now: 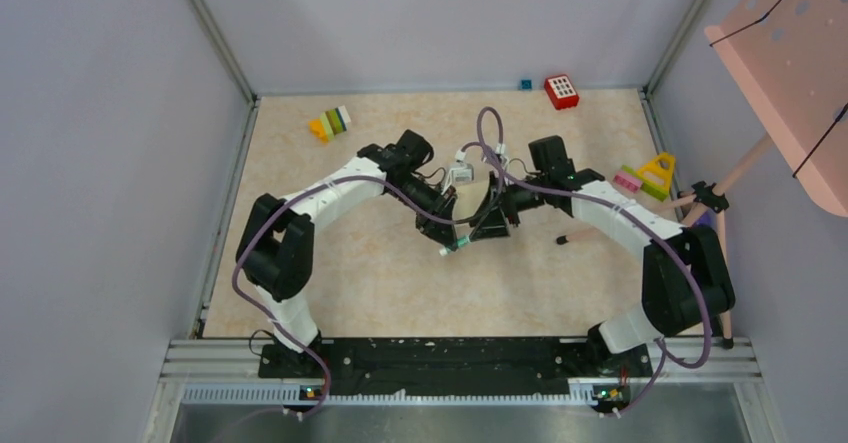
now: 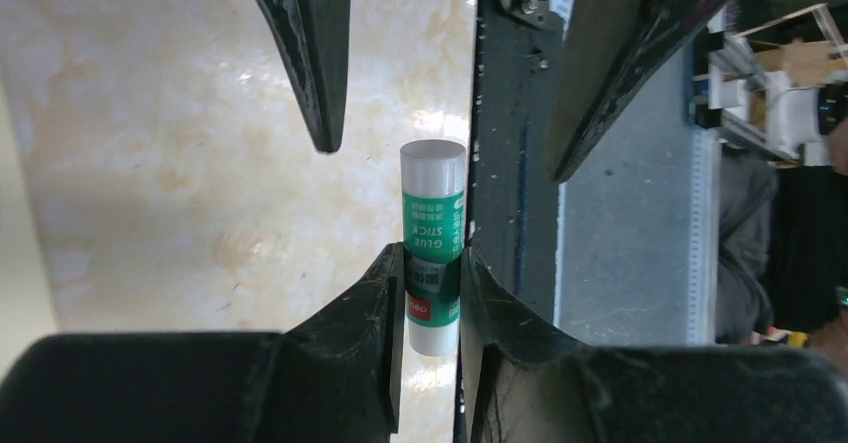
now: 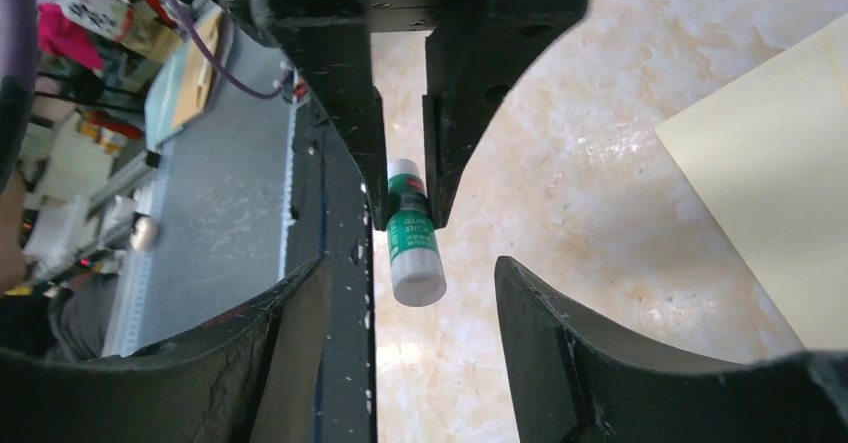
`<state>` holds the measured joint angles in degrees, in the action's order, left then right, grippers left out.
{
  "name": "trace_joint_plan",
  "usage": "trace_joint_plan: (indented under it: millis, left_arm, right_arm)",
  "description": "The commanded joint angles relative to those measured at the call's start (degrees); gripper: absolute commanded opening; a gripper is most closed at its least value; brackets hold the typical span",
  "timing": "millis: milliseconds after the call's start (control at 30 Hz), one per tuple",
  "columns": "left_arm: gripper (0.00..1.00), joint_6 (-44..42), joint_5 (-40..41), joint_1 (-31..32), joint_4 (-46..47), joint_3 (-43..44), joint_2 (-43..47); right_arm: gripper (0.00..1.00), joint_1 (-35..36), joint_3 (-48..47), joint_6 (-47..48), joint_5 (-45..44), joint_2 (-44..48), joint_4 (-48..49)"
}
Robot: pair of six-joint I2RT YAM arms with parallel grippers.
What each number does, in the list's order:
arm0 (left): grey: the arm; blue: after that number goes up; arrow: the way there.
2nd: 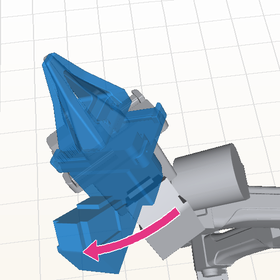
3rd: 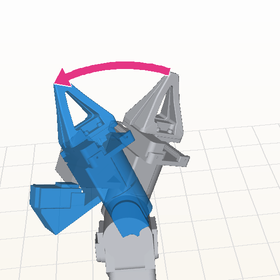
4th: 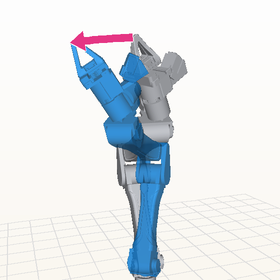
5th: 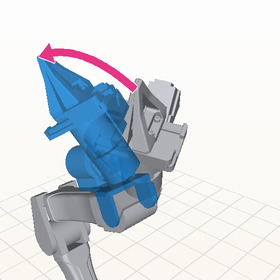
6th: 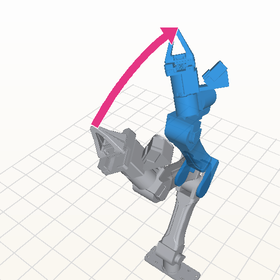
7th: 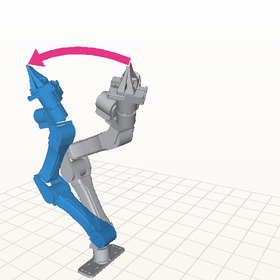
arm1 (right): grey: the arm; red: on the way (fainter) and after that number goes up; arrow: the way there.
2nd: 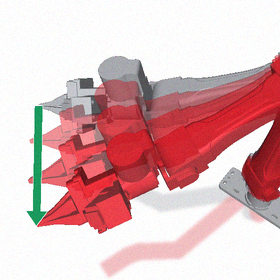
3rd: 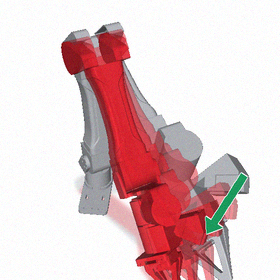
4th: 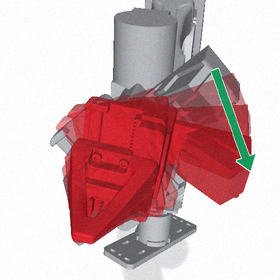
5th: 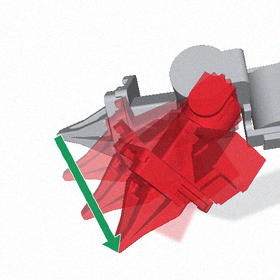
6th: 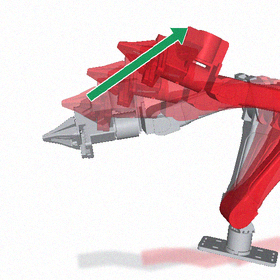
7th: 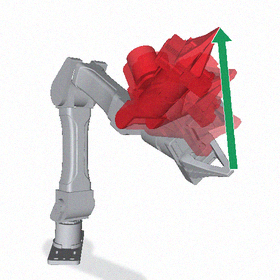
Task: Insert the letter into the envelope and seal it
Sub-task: Screw the solid glue.
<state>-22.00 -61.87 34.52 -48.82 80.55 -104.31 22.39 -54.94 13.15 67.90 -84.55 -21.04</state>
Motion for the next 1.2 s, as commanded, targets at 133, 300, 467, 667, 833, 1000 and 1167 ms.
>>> trace_joint_plan:
  millis: [133, 300, 467, 667, 833, 1000, 1167]
  left_arm:
    - [0.00, 6.10, 20.89, 1.79, 11.94, -4.92, 11.19]
    - [0.00, 4.67, 36.20, 7.36, 16.31, -7.91, 14.69]
    - [0.00, 3.55, 48.07, 11.80, 20.19, -9.88, 15.48]
    - [0.00, 3.20, 56.88, 14.51, 21.29, -9.83, 14.83]
    - [0.00, 3.43, 59.05, 15.55, 22.38, -10.41, 14.50]
    - [0.00, 3.04, 59.96, 16.75, 22.63, -10.62, 14.40]
    - [0.00, 2.67, 59.96, 17.53, 22.44, -10.64, 14.32]
  right_arm:
    - [0.61, -6.12, -4.17, -23.69, 6.08, -7.80, 9.46]
    - [0.61, -6.81, -2.73, -31.39, 6.49, -11.45, 15.08]
    - [0.60, -6.78, -1.46, -35.61, 7.64, -13.60, 18.61]
    - [0.55, -6.75, 0.25, -37.41, 7.00, -14.92, 20.61]
    - [0.53, -6.29, 0.71, -37.43, 6.42, -16.02, 20.63]
    - [0.51, -5.09, 0.38, -37.61, 6.49, -16.39, 20.62]
    - [0.48, -4.62, 0.18, -37.42, 6.20, -17.10, 20.64]
